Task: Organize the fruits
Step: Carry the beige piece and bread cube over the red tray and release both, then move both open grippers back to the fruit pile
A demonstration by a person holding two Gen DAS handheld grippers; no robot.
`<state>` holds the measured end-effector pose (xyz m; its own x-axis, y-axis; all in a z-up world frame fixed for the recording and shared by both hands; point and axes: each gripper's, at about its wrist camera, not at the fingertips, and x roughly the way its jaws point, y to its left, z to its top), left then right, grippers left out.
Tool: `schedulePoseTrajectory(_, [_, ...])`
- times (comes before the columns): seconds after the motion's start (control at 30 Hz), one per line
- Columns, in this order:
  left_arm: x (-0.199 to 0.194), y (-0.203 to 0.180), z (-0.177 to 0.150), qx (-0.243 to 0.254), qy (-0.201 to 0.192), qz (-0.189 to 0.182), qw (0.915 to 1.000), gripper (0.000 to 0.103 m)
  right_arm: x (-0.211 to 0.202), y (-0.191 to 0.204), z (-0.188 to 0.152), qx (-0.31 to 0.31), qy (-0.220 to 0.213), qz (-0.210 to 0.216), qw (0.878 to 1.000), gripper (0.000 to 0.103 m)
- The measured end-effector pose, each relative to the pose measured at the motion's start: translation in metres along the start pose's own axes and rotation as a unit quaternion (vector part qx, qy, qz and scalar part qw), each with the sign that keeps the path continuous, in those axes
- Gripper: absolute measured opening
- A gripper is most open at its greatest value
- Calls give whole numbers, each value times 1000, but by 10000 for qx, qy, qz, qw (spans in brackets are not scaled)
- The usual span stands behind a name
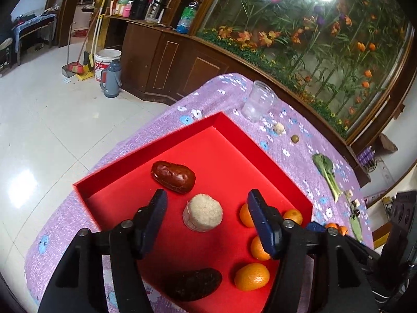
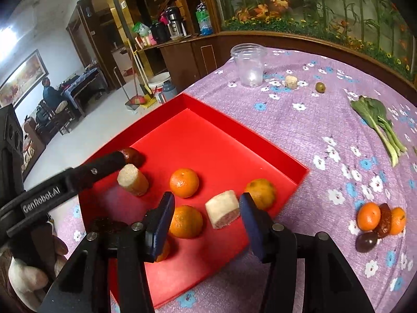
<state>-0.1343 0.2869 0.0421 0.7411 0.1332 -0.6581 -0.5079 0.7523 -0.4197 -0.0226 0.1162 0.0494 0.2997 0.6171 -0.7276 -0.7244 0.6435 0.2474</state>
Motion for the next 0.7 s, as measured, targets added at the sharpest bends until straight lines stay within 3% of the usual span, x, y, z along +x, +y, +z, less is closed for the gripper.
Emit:
schedulePoseTrajectory(0.47, [-40, -33, -7, 228, -222, -207, 9993, 70, -49, -32, -26, 593, -242, -15, 9979, 62])
schedulePoseTrajectory(0.7, [-50, -60, -18, 520, -226, -325, 9979, 74, -83, -79, -52, 1139, -433, -293, 9921, 64])
